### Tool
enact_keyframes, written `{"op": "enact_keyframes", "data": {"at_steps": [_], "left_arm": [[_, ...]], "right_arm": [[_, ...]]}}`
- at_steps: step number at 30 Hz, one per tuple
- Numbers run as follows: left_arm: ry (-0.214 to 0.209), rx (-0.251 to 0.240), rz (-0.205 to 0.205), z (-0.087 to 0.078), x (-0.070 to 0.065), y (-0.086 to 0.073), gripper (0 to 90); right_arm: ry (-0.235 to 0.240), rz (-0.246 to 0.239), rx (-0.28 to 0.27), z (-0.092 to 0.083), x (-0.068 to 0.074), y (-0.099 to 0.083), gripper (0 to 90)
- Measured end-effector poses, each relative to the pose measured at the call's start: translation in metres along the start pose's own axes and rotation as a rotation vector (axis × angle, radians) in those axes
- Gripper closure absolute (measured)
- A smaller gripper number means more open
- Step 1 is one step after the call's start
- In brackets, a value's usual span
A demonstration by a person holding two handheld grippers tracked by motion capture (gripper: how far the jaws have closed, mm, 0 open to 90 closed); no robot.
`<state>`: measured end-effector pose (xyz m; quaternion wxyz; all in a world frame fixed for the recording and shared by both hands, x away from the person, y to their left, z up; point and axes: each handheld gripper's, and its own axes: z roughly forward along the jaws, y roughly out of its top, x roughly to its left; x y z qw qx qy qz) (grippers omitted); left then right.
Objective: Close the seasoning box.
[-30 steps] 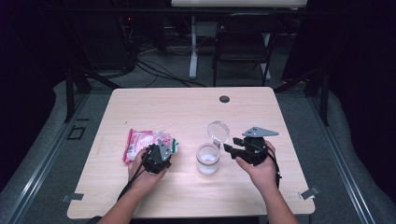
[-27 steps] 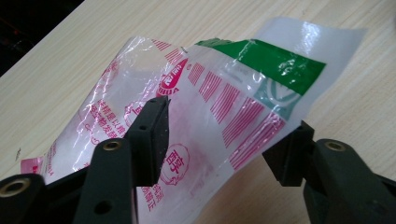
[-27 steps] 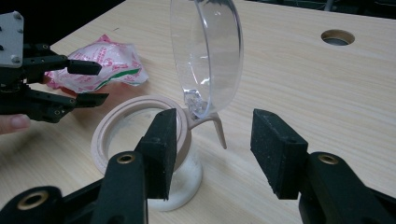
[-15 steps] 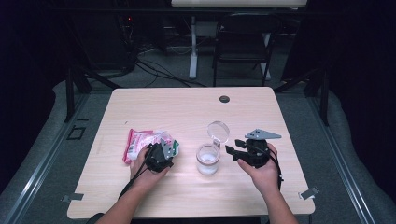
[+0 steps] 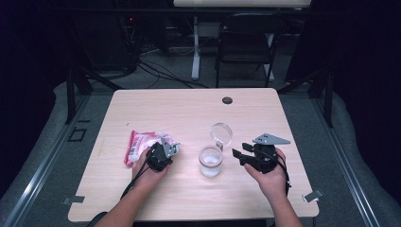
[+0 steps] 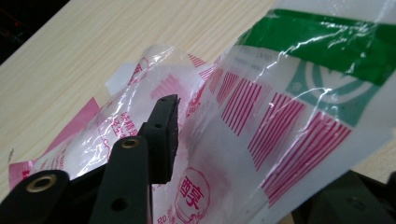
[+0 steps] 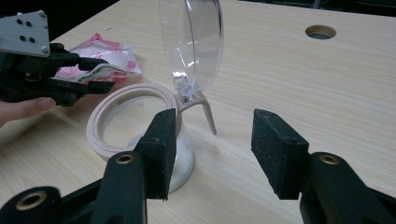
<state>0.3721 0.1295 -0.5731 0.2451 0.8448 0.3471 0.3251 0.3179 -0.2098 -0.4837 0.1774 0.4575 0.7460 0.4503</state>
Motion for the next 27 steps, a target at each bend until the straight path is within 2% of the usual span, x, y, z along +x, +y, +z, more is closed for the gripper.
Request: {"op": "enact_keyframes", "data": {"at_steps": [2, 6, 12, 17, 21, 27], "left_arm": [[-0.022, -0.008, -0.020, 0.002, 0.001, 0.000, 56.2], [-0.017, 0.006, -0.026, 0.002, 0.002, 0.001, 56.4], [-0.035, 0.008, -0.031, 0.000, 0.006, 0.000, 64.4], [-0.042, -0.002, -0.058, -0.001, 0.008, -0.001, 70.9], [-0.045, -0.010, -0.071, -0.002, 0.011, -0.002, 78.9], [-0.060, -0.016, -0.102, -0.004, 0.017, -0.002, 86.2]], "right_arm": [[-0.001, -0.005, 0.000, -0.001, 0.000, -0.001, 50.1], [-0.002, -0.006, 0.006, -0.001, 0.001, -0.002, 50.9], [-0.001, -0.019, 0.000, -0.002, 0.002, -0.002, 53.2], [0.000, -0.040, 0.012, -0.002, 0.003, -0.002, 56.2], [0.008, -0.049, 0.025, -0.001, 0.004, -0.003, 60.3], [0.015, -0.052, 0.025, 0.000, 0.005, -0.003, 63.5]]}}
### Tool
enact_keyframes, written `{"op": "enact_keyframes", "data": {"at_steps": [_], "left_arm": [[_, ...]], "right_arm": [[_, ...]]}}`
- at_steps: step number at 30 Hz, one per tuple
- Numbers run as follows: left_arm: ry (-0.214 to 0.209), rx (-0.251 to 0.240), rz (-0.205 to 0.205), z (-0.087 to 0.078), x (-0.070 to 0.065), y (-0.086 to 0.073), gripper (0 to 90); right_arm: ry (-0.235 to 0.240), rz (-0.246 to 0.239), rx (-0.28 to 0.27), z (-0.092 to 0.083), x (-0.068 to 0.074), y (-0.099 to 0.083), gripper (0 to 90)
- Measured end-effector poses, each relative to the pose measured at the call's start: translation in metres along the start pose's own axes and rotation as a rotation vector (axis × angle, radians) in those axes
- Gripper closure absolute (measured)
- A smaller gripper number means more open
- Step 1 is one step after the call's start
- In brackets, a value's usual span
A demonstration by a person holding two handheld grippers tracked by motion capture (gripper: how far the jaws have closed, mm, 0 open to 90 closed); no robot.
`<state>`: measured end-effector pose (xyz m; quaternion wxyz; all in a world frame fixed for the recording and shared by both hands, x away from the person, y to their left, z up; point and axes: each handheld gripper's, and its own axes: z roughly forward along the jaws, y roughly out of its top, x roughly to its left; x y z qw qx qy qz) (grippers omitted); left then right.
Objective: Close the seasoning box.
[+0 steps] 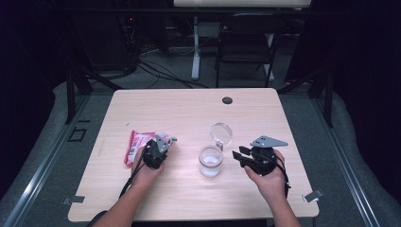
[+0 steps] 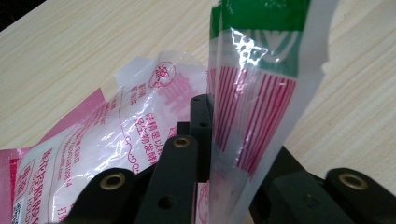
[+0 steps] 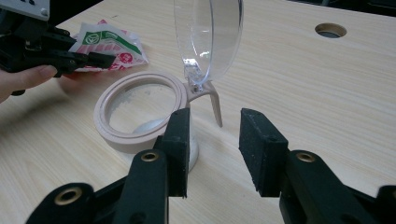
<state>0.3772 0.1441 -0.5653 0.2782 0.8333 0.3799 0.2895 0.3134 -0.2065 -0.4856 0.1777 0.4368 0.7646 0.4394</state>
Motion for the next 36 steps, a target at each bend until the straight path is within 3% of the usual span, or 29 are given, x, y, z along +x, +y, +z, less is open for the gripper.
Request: {"op": "enact_keyframes", "data": {"at_steps": [8, 18, 22, 36], "left_arm": [[-0.022, 0.006, -0.033, -0.002, 0.005, 0.001, 89.3], [-0.070, -0.024, -0.098, -0.014, 0.020, 0.002, 89.8], [-0.072, -0.030, -0.099, -0.019, 0.023, 0.002, 89.8], [-0.097, -0.099, -0.175, -0.046, 0.045, -0.002, 89.6]], "right_arm": [[-0.015, 0.005, 0.002, -0.001, -0.001, 0.000, 61.9], [-0.007, 0.020, -0.015, -0.001, -0.001, 0.001, 57.1], [-0.008, 0.024, -0.016, 0.000, -0.002, 0.001, 52.6], [-0.011, 0.035, -0.025, 0.002, -0.002, 0.002, 46.9]]}}
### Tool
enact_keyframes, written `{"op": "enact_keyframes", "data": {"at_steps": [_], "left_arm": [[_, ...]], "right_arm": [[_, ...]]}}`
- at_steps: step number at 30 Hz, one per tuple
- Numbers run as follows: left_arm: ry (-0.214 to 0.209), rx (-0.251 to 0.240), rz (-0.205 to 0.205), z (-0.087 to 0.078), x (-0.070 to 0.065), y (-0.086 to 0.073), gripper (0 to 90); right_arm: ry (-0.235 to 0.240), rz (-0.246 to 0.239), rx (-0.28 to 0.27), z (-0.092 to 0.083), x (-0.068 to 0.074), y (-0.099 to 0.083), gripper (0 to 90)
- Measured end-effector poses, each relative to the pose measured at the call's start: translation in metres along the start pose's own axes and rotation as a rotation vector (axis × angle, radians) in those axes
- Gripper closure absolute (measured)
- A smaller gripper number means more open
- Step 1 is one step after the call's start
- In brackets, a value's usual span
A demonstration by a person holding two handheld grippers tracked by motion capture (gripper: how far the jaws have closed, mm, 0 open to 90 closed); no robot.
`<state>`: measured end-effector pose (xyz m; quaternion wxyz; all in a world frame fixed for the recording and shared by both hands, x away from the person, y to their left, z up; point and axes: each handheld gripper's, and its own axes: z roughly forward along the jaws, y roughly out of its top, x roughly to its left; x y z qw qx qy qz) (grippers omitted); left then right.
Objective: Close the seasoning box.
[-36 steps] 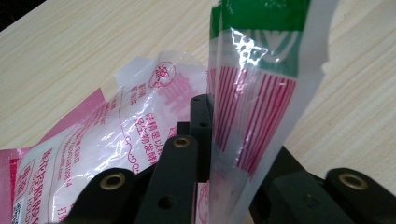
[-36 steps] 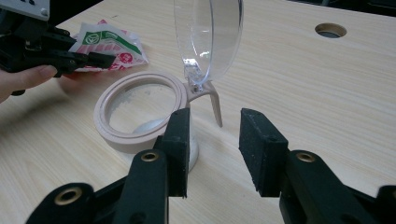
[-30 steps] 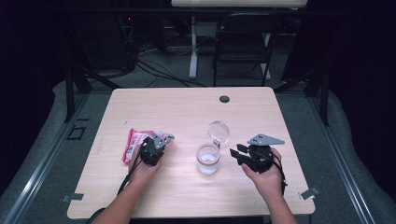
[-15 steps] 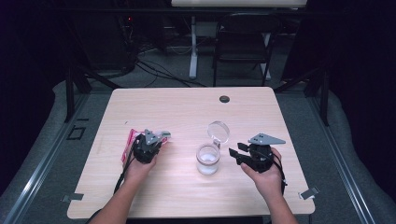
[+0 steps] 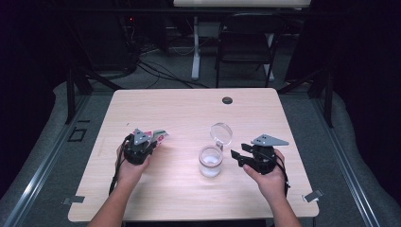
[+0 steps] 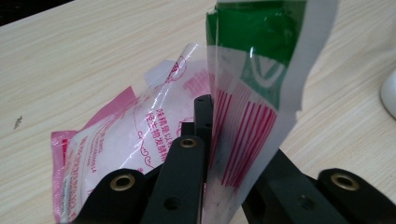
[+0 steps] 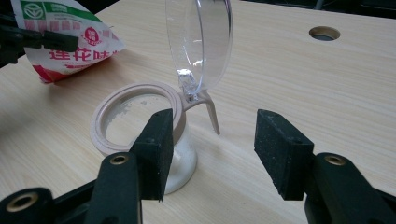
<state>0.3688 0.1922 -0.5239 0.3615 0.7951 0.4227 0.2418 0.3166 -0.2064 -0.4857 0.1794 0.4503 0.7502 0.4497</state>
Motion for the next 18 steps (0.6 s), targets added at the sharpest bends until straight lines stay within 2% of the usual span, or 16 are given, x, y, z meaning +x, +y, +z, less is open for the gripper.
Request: {"op": "enact_keyframes", "data": {"at_steps": [5, 9, 15, 18], "left_arm": [[-0.005, -0.022, -0.029, -0.010, 0.008, 0.001, 89.5], [-0.002, -0.036, -0.050, -0.016, 0.014, 0.002, 89.6], [0.003, -0.048, -0.068, -0.022, 0.021, 0.004, 89.7], [0.013, -0.057, -0.073, -0.023, 0.022, 0.007, 89.7]], "right_arm": [[0.001, 0.003, 0.006, 0.001, 0.000, 0.000, 46.0], [0.012, 0.032, -0.005, 0.000, -0.001, -0.001, 47.4], [0.028, -0.014, 0.009, -0.001, -0.001, -0.001, 52.7], [0.028, -0.008, 0.004, 0.000, 0.001, -0.001, 52.6]]}}
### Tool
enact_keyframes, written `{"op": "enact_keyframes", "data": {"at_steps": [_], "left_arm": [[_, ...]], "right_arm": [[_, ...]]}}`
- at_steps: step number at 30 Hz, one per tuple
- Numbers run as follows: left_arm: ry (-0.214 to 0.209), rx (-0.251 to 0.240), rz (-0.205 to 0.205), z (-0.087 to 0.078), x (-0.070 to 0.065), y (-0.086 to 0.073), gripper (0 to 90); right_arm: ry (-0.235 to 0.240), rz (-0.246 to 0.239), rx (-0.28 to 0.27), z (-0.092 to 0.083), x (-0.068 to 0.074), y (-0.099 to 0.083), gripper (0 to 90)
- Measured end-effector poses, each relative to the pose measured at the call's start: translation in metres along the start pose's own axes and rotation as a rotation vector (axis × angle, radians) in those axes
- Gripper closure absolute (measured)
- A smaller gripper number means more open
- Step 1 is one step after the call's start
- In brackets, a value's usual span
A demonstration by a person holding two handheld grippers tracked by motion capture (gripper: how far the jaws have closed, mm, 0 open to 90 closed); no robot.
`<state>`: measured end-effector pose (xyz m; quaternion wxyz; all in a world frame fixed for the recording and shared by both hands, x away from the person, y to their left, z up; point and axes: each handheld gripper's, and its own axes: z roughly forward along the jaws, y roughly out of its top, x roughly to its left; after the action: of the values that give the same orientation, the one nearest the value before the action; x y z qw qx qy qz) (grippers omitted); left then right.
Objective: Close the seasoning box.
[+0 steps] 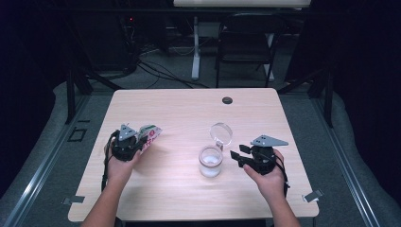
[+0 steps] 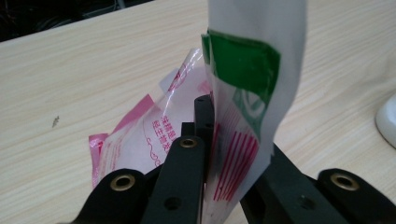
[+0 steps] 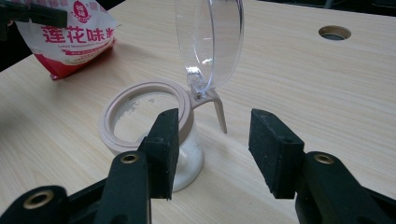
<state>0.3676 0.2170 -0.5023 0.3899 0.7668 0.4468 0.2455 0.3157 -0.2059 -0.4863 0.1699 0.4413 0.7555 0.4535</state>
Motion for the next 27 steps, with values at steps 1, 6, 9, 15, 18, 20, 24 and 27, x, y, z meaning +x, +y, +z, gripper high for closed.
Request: {"op": "enact_keyframes", "data": {"at_steps": [1, 6, 9, 15, 18, 20, 24, 27], "left_arm": [[0.003, 0.005, 0.000, 0.000, 0.001, 0.001, 89.7], [0.030, 0.004, 0.000, -0.003, 0.006, 0.009, 90.0], [0.045, 0.014, 0.011, -0.005, 0.008, 0.012, 90.0], [0.088, 0.014, 0.019, -0.017, 0.017, 0.023, 90.0], [0.113, 0.015, 0.026, -0.024, 0.024, 0.030, 90.0], [0.122, 0.014, 0.030, -0.027, 0.029, 0.034, 90.0], [0.130, 0.020, 0.026, -0.032, 0.041, 0.041, 90.0], [0.134, 0.016, 0.016, -0.034, 0.048, 0.047, 90.0]], "right_arm": [[-0.003, 0.002, -0.002, 0.000, 0.000, 0.000, 52.5], [-0.003, 0.019, -0.021, -0.001, -0.002, 0.002, 49.8], [0.000, 0.032, -0.033, -0.002, -0.003, 0.004, 48.8], [0.010, 0.037, -0.039, 0.000, -0.005, 0.008, 48.2], [0.015, 0.032, -0.035, 0.001, -0.005, 0.010, 48.2], [0.017, 0.032, -0.034, 0.002, -0.004, 0.011, 48.2], [0.018, 0.031, -0.032, 0.003, -0.005, 0.012, 48.1], [0.017, 0.032, -0.028, 0.005, -0.005, 0.012, 48.1]]}}
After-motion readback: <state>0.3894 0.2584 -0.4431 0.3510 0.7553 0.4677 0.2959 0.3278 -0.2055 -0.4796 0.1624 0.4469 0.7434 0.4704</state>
